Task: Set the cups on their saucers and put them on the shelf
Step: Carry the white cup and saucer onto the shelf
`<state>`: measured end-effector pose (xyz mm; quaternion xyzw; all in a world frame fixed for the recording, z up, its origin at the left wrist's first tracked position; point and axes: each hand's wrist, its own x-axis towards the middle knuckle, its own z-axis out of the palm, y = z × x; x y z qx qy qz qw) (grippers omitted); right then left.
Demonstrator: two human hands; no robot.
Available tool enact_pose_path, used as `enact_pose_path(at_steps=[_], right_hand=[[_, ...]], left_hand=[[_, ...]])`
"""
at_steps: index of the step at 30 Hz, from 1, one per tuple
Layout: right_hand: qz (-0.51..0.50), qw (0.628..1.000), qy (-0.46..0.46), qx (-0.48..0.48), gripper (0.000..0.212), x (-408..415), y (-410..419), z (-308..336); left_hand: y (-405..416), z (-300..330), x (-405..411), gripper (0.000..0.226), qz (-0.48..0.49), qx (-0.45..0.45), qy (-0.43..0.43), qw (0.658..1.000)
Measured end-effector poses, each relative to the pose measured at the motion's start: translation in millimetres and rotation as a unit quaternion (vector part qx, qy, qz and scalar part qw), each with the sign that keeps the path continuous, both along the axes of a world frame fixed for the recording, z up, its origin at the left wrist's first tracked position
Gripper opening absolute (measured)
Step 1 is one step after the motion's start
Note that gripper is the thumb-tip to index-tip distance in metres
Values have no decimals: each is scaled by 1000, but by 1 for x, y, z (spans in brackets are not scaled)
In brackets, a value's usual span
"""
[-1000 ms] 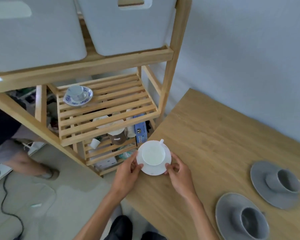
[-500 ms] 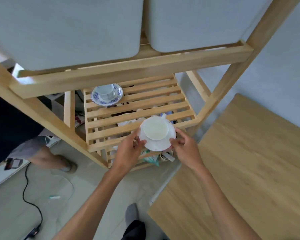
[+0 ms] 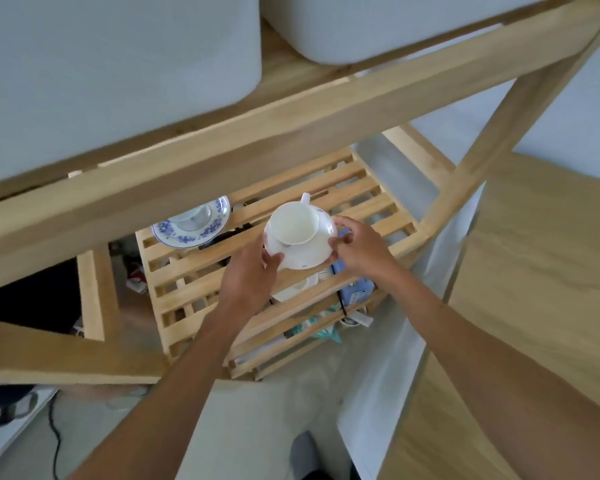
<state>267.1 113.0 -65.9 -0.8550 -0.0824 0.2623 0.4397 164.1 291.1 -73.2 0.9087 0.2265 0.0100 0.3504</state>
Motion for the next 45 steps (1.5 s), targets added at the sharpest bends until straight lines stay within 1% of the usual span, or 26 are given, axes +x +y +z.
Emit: enact_pose_path(at_steps=[2, 5, 10, 13, 16, 20, 24, 26, 28, 32, 35, 40, 43, 45], right_hand=[[5, 1000, 0, 3, 49, 7, 3, -4], [18, 1000, -15, -5, 51, 23, 9, -10], [37, 998, -40, -26, 53, 51, 19, -12], [56, 995, -70, -35, 45, 66, 27, -11], [80, 985, -119, -91, 43, 84, 36, -10], [106, 974, -147, -133, 50, 102, 41, -9], [151, 951, -191, -193, 47, 120, 40, -5], [162, 940, -212, -211, 45, 132, 42, -3], [172, 934, -221, -220, 44, 143, 45, -3], [171, 936, -217, -218, 43, 158, 48, -5], [145, 939, -228, -215, 42, 162, 51, -9], [78, 953, -241, -168, 43, 152, 49, -15], [76, 969, -198, -126, 46, 143, 39, -15], [91, 978, -165, -90, 49, 132, 30, -12]], left_hand=[[4, -5, 7, 27, -3, 10, 11, 1000], [7, -12, 17, 23, -6, 28, 1, 1000], [10, -17, 37, 37, -41, 102, -29, 994], [15, -21, 54, 43, -50, 155, -26, 986], [16, -25, 72, 46, -55, 189, -33, 980], [16, -25, 95, 59, -44, 250, 5, 967], [19, -24, 115, 59, -41, 279, 20, 959], [23, -23, 125, 59, -33, 280, 36, 959], [28, -22, 135, 60, -26, 283, 35, 958], [30, -23, 151, 57, -11, 291, 41, 956], [31, -23, 158, 58, 5, 267, 40, 963], [19, -15, 146, 53, 39, 192, -24, 980], [8, -14, 124, 47, 37, 184, -40, 981], [6, -14, 107, 45, 47, 163, -40, 985]])
